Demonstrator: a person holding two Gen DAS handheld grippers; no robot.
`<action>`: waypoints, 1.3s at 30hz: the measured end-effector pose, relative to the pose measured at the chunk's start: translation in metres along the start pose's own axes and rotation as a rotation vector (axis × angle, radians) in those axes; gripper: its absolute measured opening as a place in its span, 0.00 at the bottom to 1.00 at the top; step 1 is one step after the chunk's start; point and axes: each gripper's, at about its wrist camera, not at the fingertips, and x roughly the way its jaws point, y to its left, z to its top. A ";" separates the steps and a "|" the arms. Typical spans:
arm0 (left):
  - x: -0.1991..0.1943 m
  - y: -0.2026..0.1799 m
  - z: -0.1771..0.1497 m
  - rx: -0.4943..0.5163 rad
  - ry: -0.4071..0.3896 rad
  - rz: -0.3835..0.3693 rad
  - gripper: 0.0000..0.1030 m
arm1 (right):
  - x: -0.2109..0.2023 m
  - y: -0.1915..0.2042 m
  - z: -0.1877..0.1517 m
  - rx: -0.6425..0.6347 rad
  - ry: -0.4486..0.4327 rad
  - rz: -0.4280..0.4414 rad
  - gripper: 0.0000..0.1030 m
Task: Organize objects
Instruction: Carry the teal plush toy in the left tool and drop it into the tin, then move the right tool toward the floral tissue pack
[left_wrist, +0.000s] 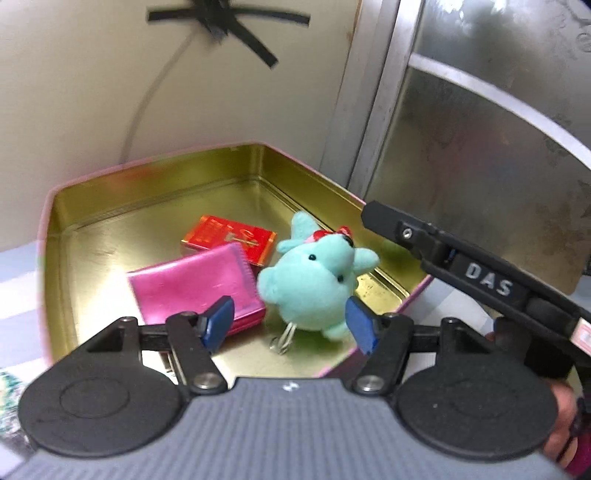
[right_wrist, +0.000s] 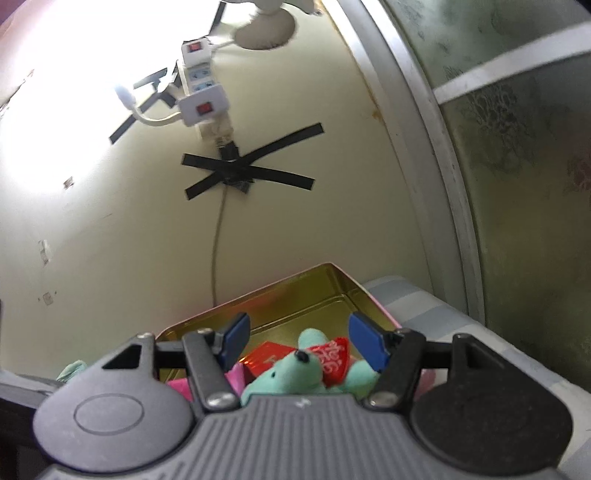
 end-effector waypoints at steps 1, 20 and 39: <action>-0.009 0.002 -0.001 0.003 -0.014 0.009 0.66 | -0.003 0.006 -0.002 -0.007 -0.004 0.007 0.61; -0.130 0.080 -0.089 -0.175 -0.116 0.239 0.72 | -0.082 0.099 -0.072 -0.107 0.028 0.091 0.61; -0.160 0.082 -0.137 -0.151 -0.138 0.419 0.76 | -0.108 0.129 -0.100 -0.157 0.164 0.058 0.64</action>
